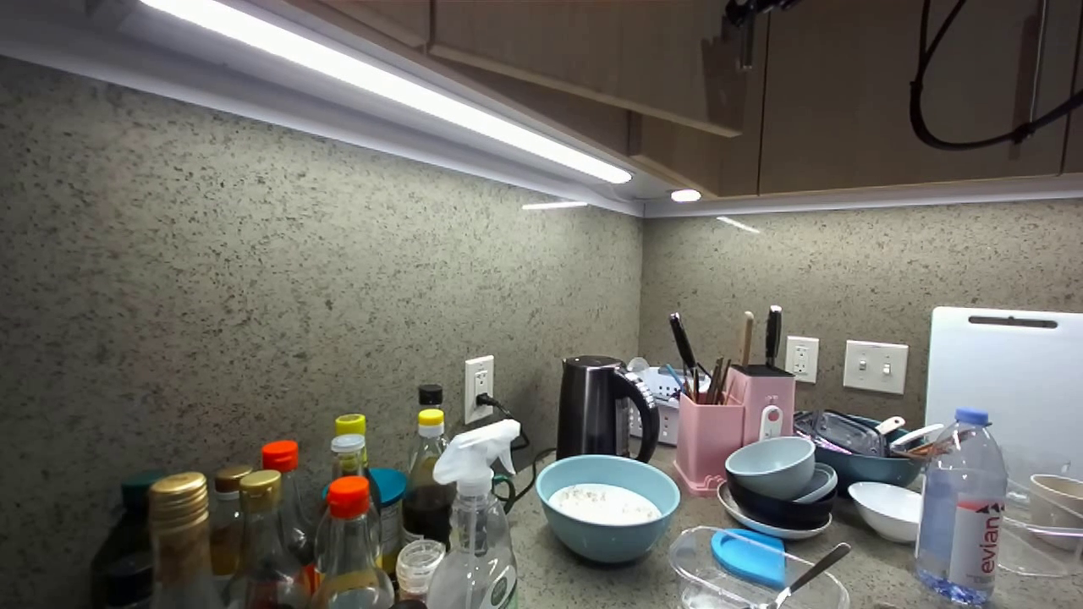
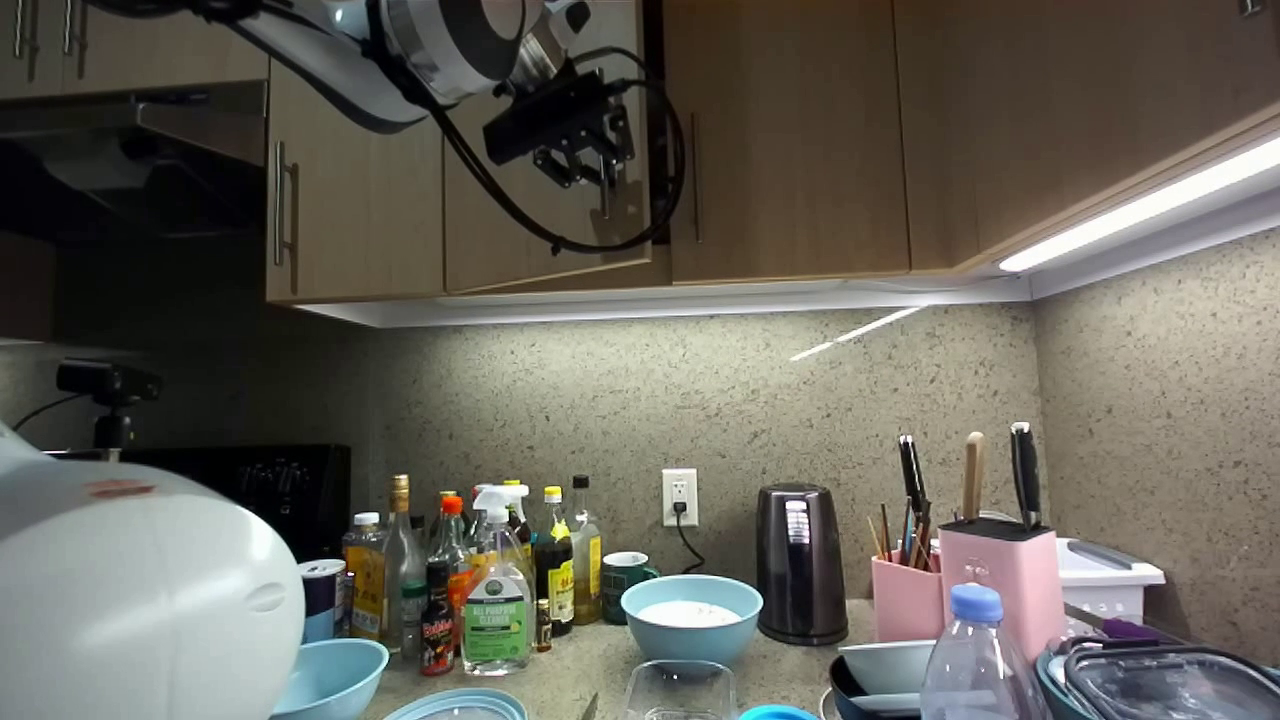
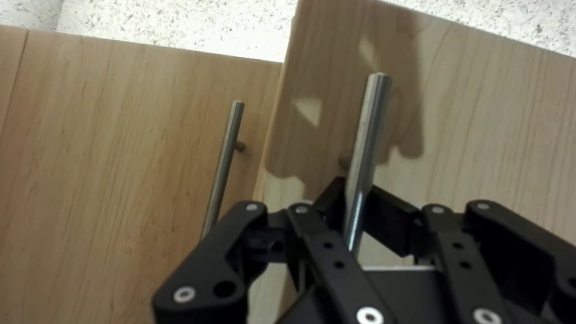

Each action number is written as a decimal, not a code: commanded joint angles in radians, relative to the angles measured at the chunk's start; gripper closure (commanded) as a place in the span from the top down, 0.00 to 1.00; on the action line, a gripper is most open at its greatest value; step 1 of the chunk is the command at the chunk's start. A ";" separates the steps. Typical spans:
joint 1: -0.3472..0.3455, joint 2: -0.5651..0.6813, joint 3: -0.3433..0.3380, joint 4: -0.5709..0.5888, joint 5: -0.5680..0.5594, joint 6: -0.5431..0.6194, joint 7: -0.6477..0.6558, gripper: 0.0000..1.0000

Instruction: Open the cabinet drawer and close it

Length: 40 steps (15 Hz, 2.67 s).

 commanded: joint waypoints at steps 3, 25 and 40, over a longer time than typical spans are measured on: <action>0.074 -0.062 -0.029 -0.073 0.006 -0.014 -0.056 0.05; 0.051 -0.488 0.171 -0.377 -0.031 0.087 0.092 0.05; 0.053 -0.551 0.135 -0.386 -0.032 0.072 0.092 0.10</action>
